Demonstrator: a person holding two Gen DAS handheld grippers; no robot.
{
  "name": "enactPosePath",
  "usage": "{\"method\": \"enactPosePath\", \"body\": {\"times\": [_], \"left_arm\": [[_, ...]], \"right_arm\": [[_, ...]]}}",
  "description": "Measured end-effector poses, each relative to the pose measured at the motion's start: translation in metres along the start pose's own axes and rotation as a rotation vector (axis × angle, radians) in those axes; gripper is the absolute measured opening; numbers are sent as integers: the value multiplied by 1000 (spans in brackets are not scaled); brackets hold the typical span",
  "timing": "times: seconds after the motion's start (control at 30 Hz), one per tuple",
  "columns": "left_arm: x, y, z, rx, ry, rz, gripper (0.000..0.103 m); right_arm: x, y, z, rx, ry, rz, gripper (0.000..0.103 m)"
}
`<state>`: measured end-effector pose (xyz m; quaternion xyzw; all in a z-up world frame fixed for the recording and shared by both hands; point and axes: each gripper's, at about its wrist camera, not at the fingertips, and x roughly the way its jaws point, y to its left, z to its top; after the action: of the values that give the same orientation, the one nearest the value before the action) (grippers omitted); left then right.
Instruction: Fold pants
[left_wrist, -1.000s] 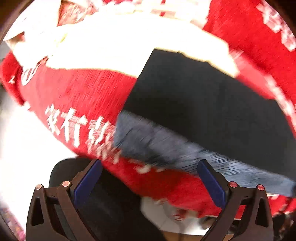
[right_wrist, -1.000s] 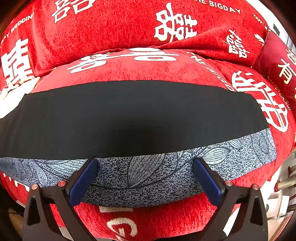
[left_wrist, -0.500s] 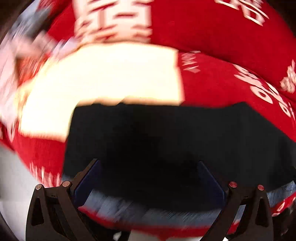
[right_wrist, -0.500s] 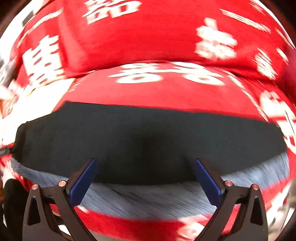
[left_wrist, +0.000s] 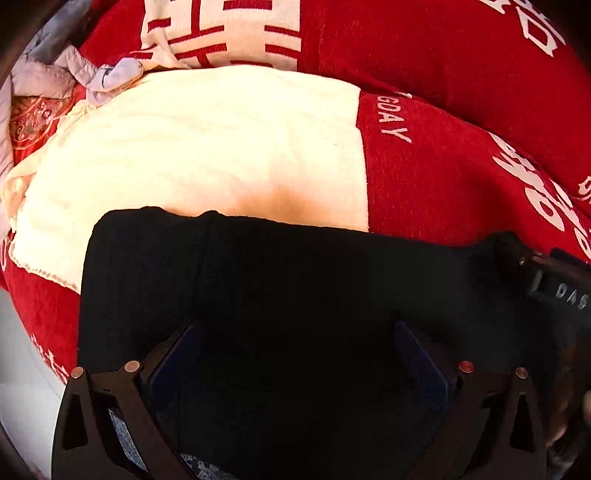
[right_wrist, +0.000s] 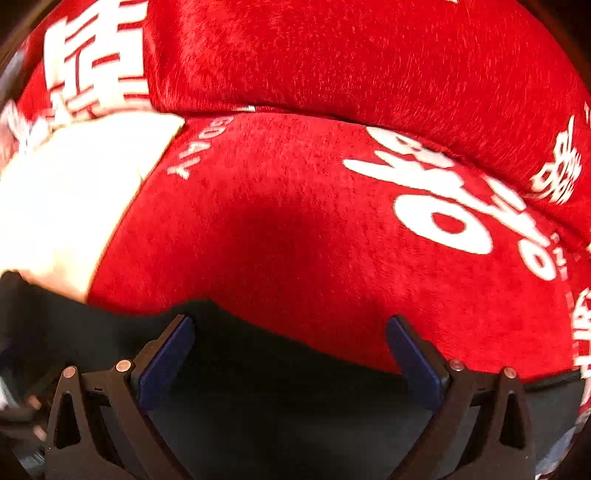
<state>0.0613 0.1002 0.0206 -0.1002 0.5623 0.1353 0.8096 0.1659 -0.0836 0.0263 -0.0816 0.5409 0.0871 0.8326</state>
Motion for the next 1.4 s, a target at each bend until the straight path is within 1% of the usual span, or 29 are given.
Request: {"method": "enactPosePath", "body": {"times": [0.07, 0.1, 0.13, 0.2, 0.23, 0.27, 0.33, 0.4, 0.43, 0.5, 0.53, 0.63, 0.7, 0.77, 0.8, 0.83, 0.87, 0.9, 0.93, 1.0, 1.03, 1.07, 1.1, 1.17, 1.2, 1.23, 1.3, 1.37, 1.4], "left_arm": [[1, 6, 0, -3, -5, -5, 103], [0, -3, 2, 1, -8, -5, 103], [0, -2, 1, 2, -13, -6, 103], [-1, -2, 0, 1, -23, -5, 103], [-1, -2, 0, 0, -27, -3, 103], [-1, -3, -1, 0, -31, 0, 103], [-2, -3, -2, -3, -34, 4, 103], [-3, -3, -2, -1, -31, 2, 103], [-3, -3, -2, 1, -26, 0, 103], [-5, -2, -3, 2, -12, -4, 103], [-6, -3, -3, 4, -7, -4, 103], [-14, -9, -9, 7, 5, 13, 103], [-19, -22, -15, 34, 8, 3, 103], [-22, -47, -25, 96, 31, -19, 103], [-23, -61, -30, 132, 36, -16, 103], [-26, -76, -36, 168, 24, 2, 103], [-28, -94, -41, 212, 21, 6, 103], [-29, -109, -45, 249, 33, -9, 103], [-29, -126, -51, 285, 47, -27, 103], [-34, -161, -61, 349, 42, -33, 103], [-35, -178, -65, 379, 56, -51, 103], [-35, -192, -69, 399, 65, -59, 103], [-37, -209, -73, 423, 71, -69, 103], [-43, -237, -81, 465, 85, -109, 103], [-46, -253, -86, 486, 93, -137, 103], [-48, -265, -90, 503, 100, -158, 103], [-53, -291, -100, 550, 107, -188, 103], [-55, -316, -109, 601, 94, -186, 103], [-56, -326, -111, 616, 85, -182, 103]], "right_arm": [[-12, -1, -1, -1, -6, -13, 103], [-23, 0, -3, 0, -29, -31, 103], [-43, -2, -14, 0, -80, -32, 103], [-64, -7, -34, 16, -107, 32, 103], [-72, -10, -51, 28, -101, 95, 103], [-74, -11, -62, 24, -88, 128, 103], [-66, -11, -85, -15, -40, 147, 103], [-54, -16, -99, -36, 0, 112, 103], [-47, -26, -109, -34, 10, 70, 102], [-54, -42, -121, -45, -42, 50, 103], [-56, -54, -126, -46, -37, 23, 103], [-62, -99, -144, -10, -43, -5, 103], [-66, -145, -157, 38, -38, -74, 103], [-70, -191, -169, 118, -41, -75, 103], [-74, -217, -176, 170, -49, -53, 103], [-78, -239, -182, 210, -58, -58, 103], [-81, -262, -188, 244, -56, -104, 103], [-82, -286, -194, 281, -52, -152, 103], [-83, -303, -199, 309, -53, -160, 103], [-88, -353, -213, 408, -81, -157, 103], [-90, -368, -217, 433, -87, -176, 103], [-94, -380, -220, 454, -94, -183, 102], [-100, -390, -224, 476, -112, -169, 102], [-119, -401, -232, 529, -136, -255, 103], [-129, -404, -239, 542, -153, -279, 103], [-141, -410, -256, 569, -192, -251, 103], [-149, -415, -283, 632, -223, -172, 103], [-145, -420, -302, 679, -213, -111, 102], [-140, -422, -311, 707, -210, -86, 99]]}}
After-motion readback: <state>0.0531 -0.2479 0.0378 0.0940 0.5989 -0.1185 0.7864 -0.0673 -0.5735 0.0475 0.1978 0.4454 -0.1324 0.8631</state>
